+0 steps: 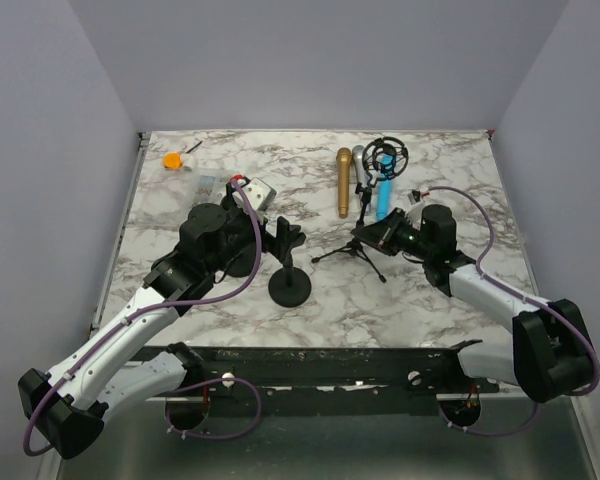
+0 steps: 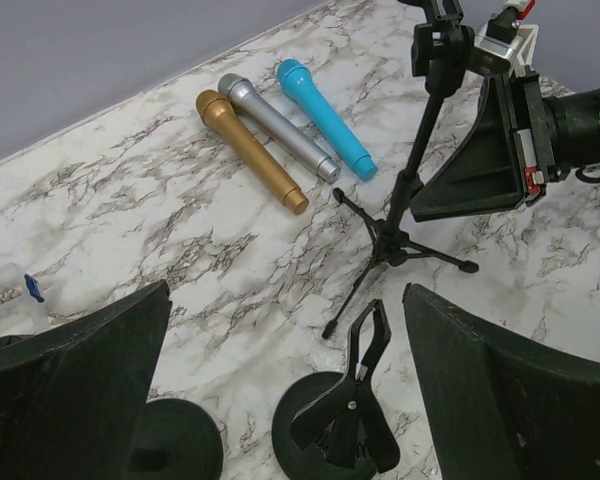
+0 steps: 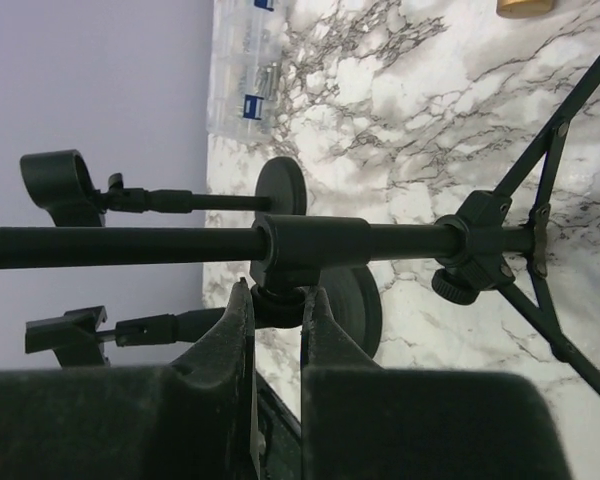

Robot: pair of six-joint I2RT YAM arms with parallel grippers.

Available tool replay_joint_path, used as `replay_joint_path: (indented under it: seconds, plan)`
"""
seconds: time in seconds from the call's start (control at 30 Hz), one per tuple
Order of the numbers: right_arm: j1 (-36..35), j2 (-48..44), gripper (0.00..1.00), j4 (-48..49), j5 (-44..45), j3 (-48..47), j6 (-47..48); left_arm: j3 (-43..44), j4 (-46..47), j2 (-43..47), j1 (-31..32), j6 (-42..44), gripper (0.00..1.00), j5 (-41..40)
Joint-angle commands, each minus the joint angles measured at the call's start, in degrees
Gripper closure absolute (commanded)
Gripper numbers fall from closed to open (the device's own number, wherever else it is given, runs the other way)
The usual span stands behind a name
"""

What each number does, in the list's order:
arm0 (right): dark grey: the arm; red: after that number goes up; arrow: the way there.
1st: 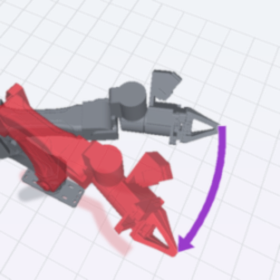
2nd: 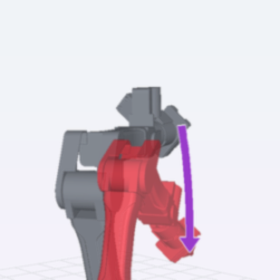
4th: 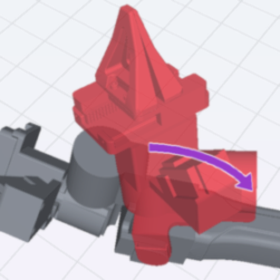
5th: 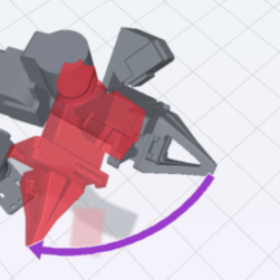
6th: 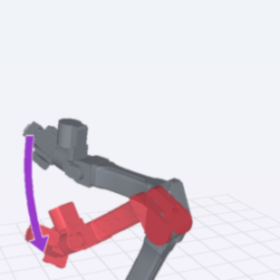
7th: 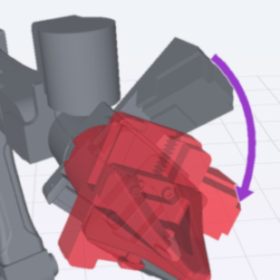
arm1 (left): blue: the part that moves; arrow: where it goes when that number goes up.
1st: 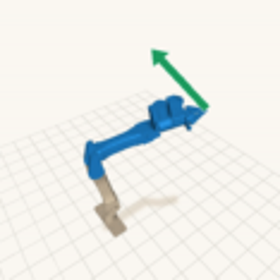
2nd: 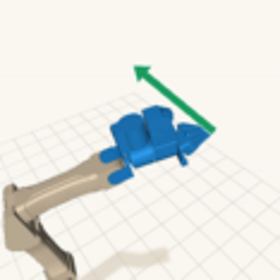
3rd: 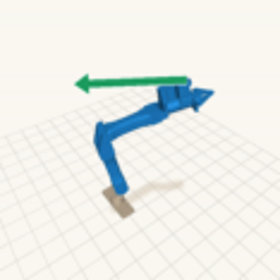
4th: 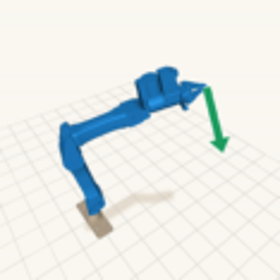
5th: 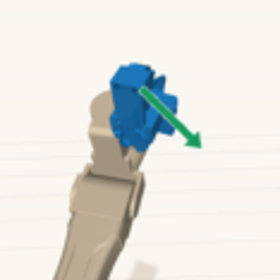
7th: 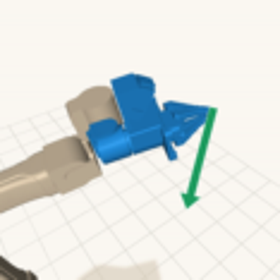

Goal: Remove the microphone from the stand

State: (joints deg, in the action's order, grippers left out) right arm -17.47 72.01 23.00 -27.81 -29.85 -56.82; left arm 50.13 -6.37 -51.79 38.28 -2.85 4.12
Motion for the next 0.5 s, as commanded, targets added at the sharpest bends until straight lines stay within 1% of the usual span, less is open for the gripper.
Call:
replay_joint_path:
  seconds: [0.0, 0.13, 0.27, 0.3, 0.47]
  plan:
    - [-1.6, -1.1, 0.99, -14.9, 9.4, -5.3, 4.3, 1.1, -0.9, 0.0, 0.2, 0.0, 0.02, 1.1]
    - [-4.4, -2.0, 0.99, -27.2, 19.4, -9.1, 7.2, 1.2, -1.1, 0.1, 0.2, -0.2, 0.01, 1.3]
    - [-7.7, -1.4, 0.99, -35.1, 27.4, -13.0, 8.4, 1.2, -1.0, -0.1, 0.2, -0.2, 0.02, 1.6]
    - [-8.6, -0.9, 0.99, -36.9, 30.6, -14.4, 8.7, 1.2, -1.0, -0.1, 0.2, -0.3, 0.02, 1.6]
    - [-15.1, 2.6, 0.99, -46.6, 42.3, -21.2, 9.4, 1.2, -1.1, -0.1, 0.2, -0.2, 0.01, 1.2]
